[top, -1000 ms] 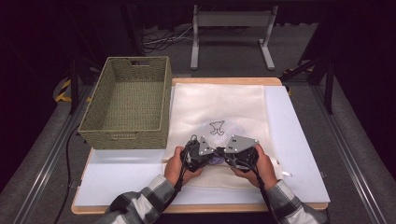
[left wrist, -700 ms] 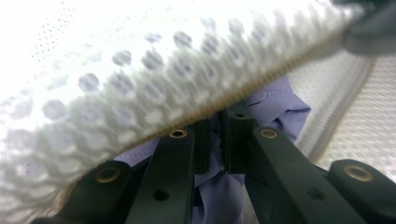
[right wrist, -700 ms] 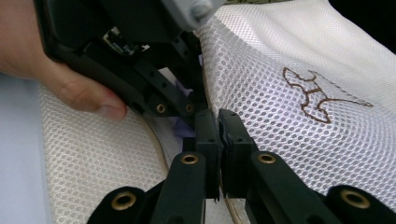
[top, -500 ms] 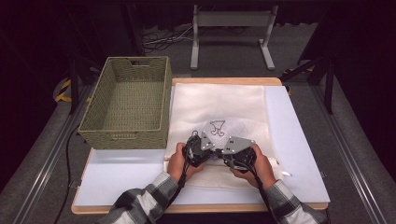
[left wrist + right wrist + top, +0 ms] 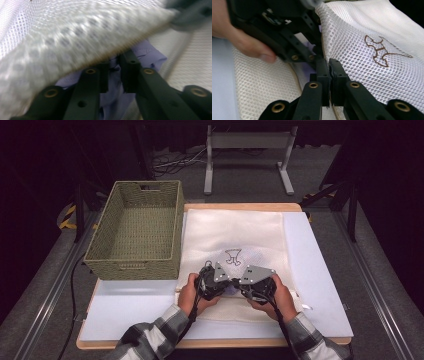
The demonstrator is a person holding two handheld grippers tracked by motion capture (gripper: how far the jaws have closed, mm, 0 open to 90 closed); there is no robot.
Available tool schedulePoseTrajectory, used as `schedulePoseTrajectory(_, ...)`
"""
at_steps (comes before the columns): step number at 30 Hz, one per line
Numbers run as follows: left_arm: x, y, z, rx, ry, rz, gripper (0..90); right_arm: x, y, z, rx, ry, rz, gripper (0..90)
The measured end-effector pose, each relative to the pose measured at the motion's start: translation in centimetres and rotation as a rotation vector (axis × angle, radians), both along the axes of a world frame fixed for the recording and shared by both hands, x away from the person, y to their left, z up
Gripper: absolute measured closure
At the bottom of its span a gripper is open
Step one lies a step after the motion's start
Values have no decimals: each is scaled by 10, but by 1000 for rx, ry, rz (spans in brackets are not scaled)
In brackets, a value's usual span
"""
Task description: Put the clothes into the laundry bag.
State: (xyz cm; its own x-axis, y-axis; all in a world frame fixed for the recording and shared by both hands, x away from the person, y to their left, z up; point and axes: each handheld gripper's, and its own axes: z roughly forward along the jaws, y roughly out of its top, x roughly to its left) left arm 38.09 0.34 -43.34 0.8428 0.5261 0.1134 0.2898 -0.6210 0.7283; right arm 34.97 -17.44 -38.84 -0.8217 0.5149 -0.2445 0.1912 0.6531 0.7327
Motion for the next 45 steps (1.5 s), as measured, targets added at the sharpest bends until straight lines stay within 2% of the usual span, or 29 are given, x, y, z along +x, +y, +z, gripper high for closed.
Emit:
schedulePoseTrajectory(2,-6,4,4,4,2,-21,672,0,-1,1,1,2,-1,877)
schedulePoseTrajectory(4,-11,10,8,27,-4,-32,644,0,-2,2,2,0,-3,878)
schedulePoseTrajectory(6,-17,19,12,31,8,-56,624,0,-4,4,6,-4,-3,877)
schedulePoseTrajectory(7,-19,22,14,33,15,-68,646,-1,-4,4,7,-6,-5,877)
schedulePoseTrajectory(9,-20,25,16,49,8,-83,789,-1,-4,5,10,-4,-5,876)
schedulePoseTrajectory(13,-17,25,13,48,21,-79,846,-1,-3,6,12,-8,-2,876)
schedulePoseTrajectory(18,-8,8,-2,80,27,-62,856,-1,-2,6,8,0,11,876)
schedulePoseTrajectory(20,-4,2,-7,83,27,-35,886,-1,-1,5,7,8,16,875)
schedulePoseTrajectory(25,6,-1,-11,48,19,3,900,1,0,1,-5,40,19,872)
schedulePoseTrajectory(30,9,-4,-11,39,8,23,900,2,1,-1,-7,48,18,872)
schedulePoseTrajectory(35,14,-10,-13,-22,26,88,900,2,3,-2,-8,52,20,871)
schedulePoseTrajectory(39,17,-13,-13,-49,39,106,900,2,3,-4,-14,62,29,871)
schedulePoseTrajectory(41,20,-14,-12,-48,32,112,900,3,3,-5,-14,70,29,870)
schedulePoseTrajectory(45,23,-9,-11,-86,53,129,900,4,2,-6,-21,67,27,874)
